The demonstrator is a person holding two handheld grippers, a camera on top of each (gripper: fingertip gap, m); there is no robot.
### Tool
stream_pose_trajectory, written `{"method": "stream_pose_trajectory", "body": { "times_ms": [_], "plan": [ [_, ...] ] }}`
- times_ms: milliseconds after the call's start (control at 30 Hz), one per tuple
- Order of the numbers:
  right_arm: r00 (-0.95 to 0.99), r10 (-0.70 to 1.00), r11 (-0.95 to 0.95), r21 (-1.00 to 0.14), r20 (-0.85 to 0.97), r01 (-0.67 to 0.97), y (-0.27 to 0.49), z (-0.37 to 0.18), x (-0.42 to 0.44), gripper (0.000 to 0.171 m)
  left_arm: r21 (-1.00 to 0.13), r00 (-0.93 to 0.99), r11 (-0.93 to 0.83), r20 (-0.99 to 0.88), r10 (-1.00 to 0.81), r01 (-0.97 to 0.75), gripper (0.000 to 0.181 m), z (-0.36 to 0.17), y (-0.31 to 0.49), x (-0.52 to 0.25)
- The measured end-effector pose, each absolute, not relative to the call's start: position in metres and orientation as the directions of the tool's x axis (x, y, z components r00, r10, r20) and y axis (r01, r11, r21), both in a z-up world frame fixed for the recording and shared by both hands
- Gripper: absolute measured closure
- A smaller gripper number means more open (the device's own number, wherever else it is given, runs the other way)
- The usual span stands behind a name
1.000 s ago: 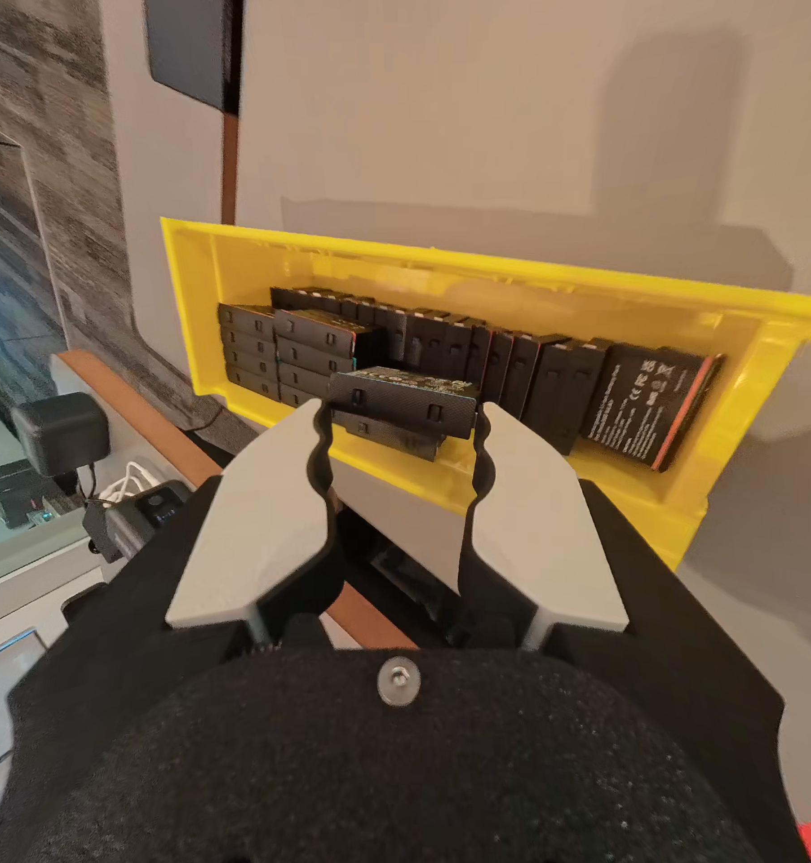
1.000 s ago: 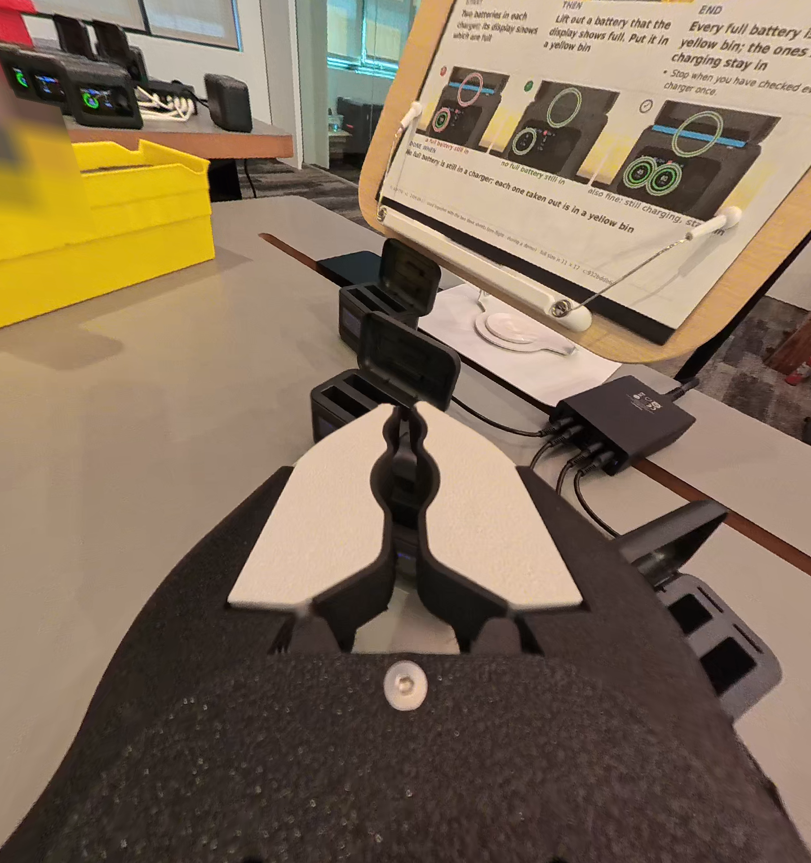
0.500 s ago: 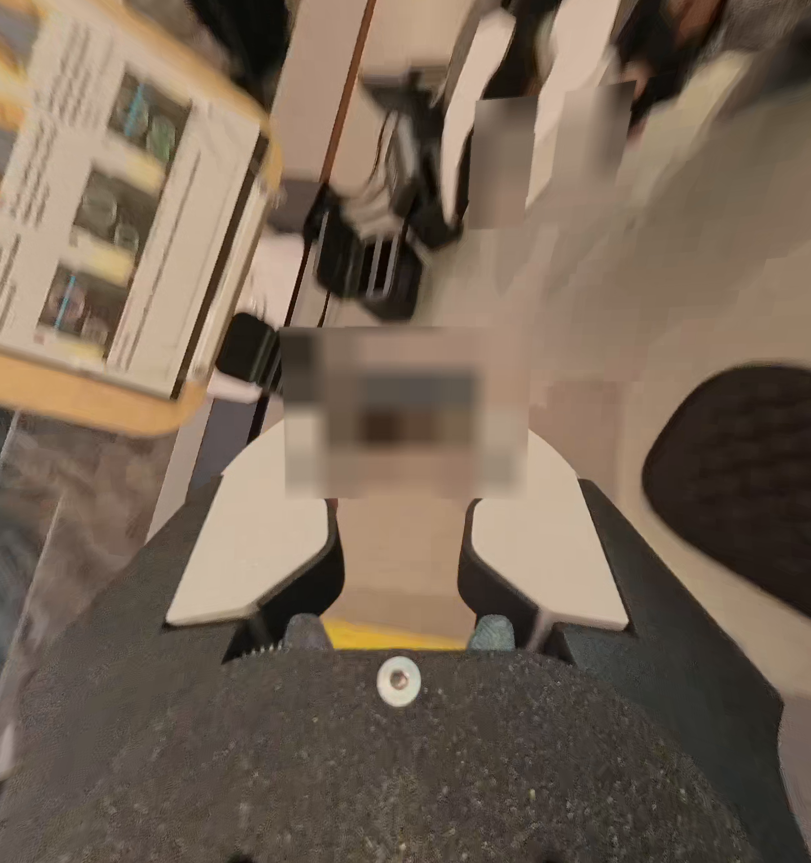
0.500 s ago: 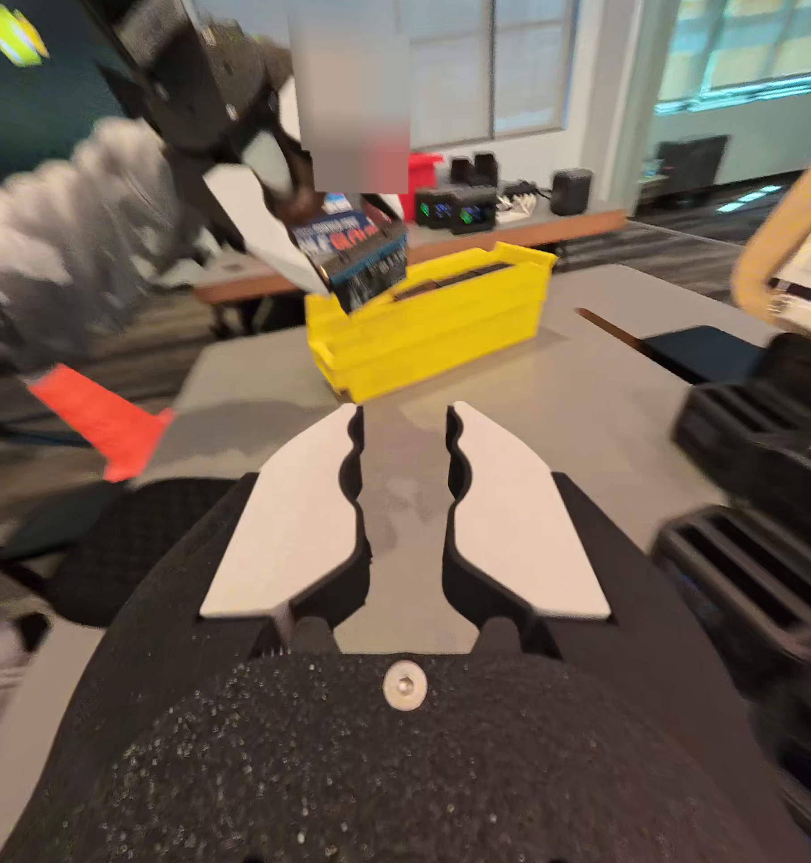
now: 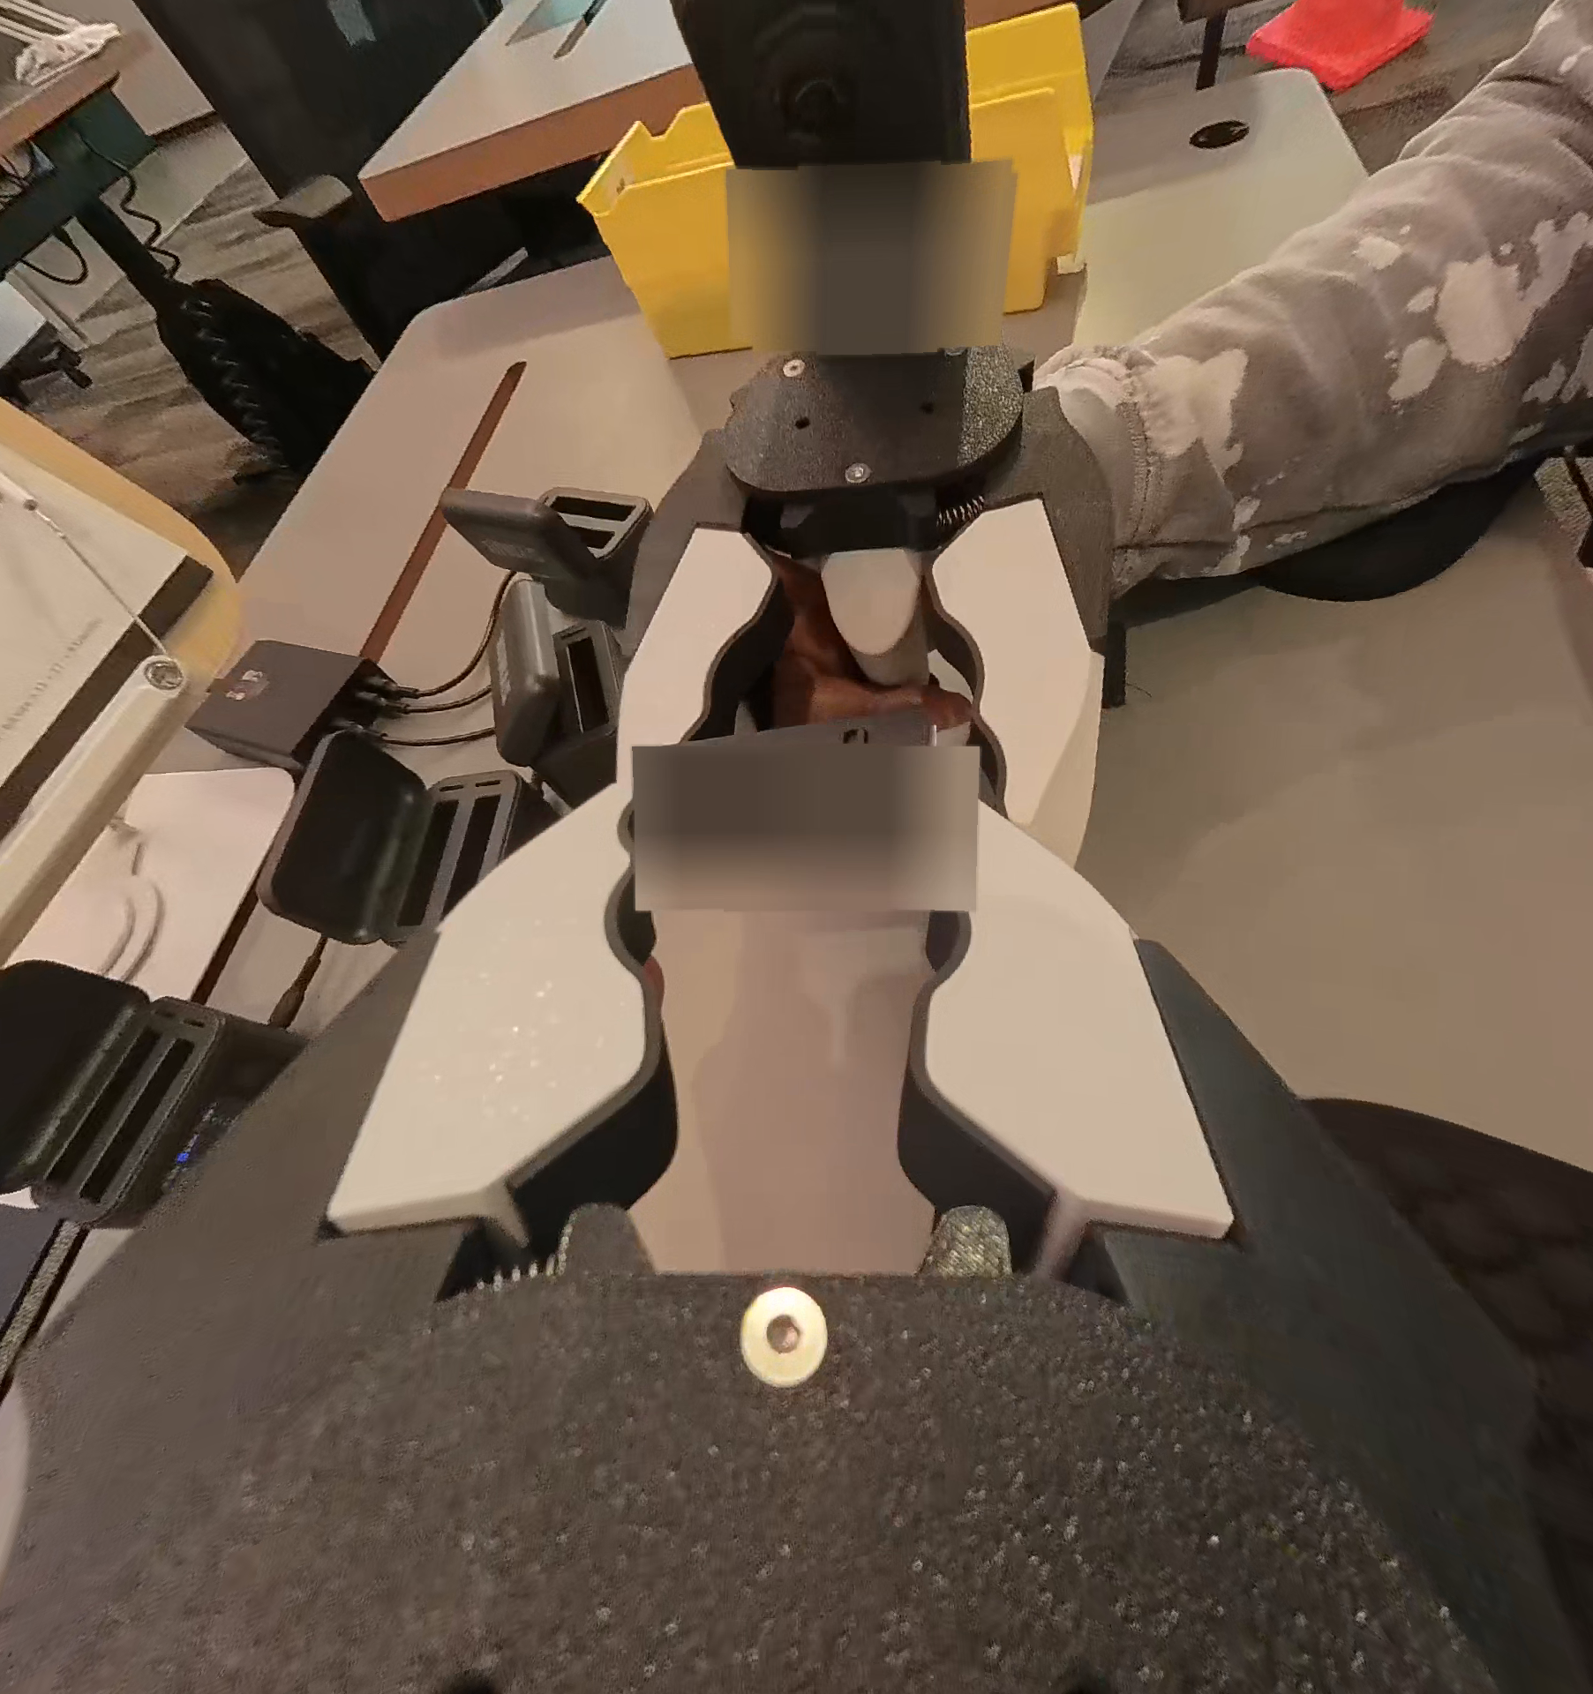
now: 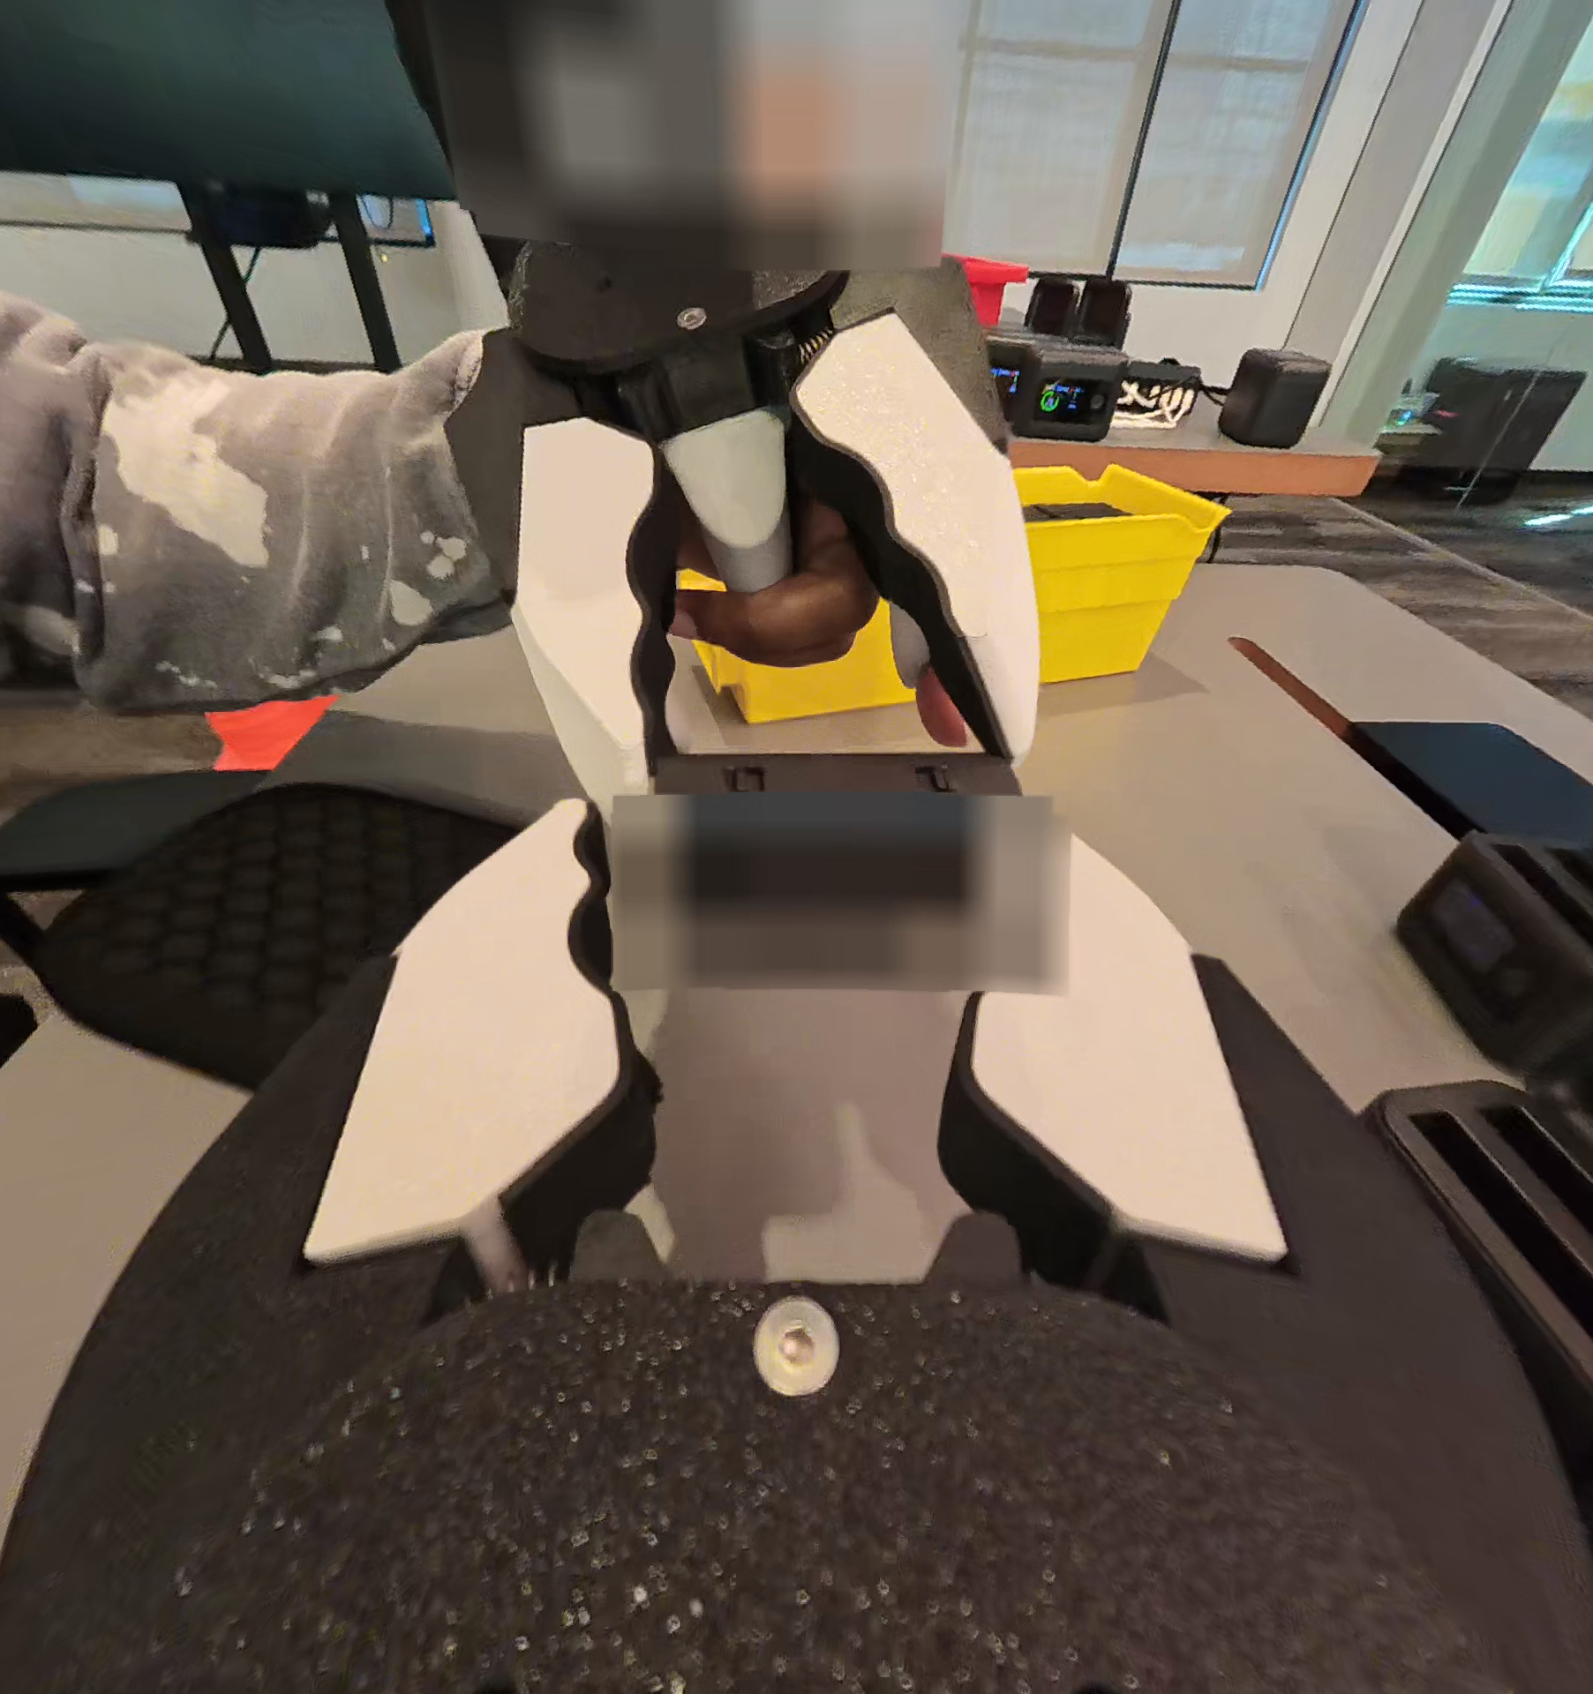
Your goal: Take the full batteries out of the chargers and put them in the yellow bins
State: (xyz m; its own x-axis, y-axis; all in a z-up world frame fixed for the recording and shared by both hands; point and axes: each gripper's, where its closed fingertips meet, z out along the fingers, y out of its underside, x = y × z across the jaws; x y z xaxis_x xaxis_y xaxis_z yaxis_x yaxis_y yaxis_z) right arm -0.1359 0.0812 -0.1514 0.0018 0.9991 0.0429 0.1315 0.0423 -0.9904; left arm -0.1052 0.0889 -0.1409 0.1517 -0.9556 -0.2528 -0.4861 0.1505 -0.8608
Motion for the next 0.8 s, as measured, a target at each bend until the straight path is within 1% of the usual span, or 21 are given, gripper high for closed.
{"method": "stream_pose_trajectory", "body": {
  "times_ms": [100,233,367,500,567,600,633,700,800],
  "plan": [
    [-0.015,0.999,0.031,-0.989,0.029,0.143,0.08,-0.154,-0.134,0.095,-0.87,0.139,0.14,-0.231,-0.963,-0.473,0.124,-0.141,0.087,-0.104],
    [-0.102,0.994,-0.023,-0.99,-0.038,0.143,0.071,-0.153,-0.13,0.101,-0.894,0.106,0.112,-0.174,-0.979,-0.434,0.124,-0.14,0.078,-0.104],
    [-0.128,0.992,0.012,-0.986,-0.009,0.167,0.065,-0.156,-0.129,0.107,-0.923,0.068,0.05,-0.082,-0.994,-0.383,0.124,-0.14,0.07,-0.106],
    [-0.151,0.988,0.032,-0.979,0.001,0.203,0.059,-0.162,-0.131,0.108,-0.935,0.036,0.015,-0.029,-0.999,-0.355,0.124,-0.142,0.064,-0.107],
    [-0.175,0.984,0.052,-0.974,0.013,0.219,0.055,-0.165,-0.131,0.108,-0.939,0.074,-0.008,-0.019,-0.997,-0.345,0.15,-0.142,0.072,-0.112],
    [-0.166,0.986,0.054,-0.973,0.017,0.226,0.055,-0.166,-0.131,0.108,-0.945,0.075,-0.014,-0.011,-0.997,-0.327,0.147,-0.141,0.072,-0.114],
    [-0.147,0.989,0.05,-0.972,0.016,0.231,0.058,-0.166,-0.132,0.109,-0.95,0.077,-0.019,-0.005,-0.997,-0.311,0.135,-0.139,0.072,-0.114],
    [-0.11,0.994,0.034,-0.973,0.009,0.227,0.065,-0.166,-0.132,0.109,-0.939,0.109,-0.023,-0.016,-0.994,-0.343,0.123,-0.142,0.073,-0.115],
    [0.001,1.0,0.006,-0.977,0.006,0.213,0.086,-0.164,-0.129,0.109,-0.947,0.23,-0.019,-0.059,-0.971,-0.322,0.125,-0.14,0.086,-0.116]
  ]
}}
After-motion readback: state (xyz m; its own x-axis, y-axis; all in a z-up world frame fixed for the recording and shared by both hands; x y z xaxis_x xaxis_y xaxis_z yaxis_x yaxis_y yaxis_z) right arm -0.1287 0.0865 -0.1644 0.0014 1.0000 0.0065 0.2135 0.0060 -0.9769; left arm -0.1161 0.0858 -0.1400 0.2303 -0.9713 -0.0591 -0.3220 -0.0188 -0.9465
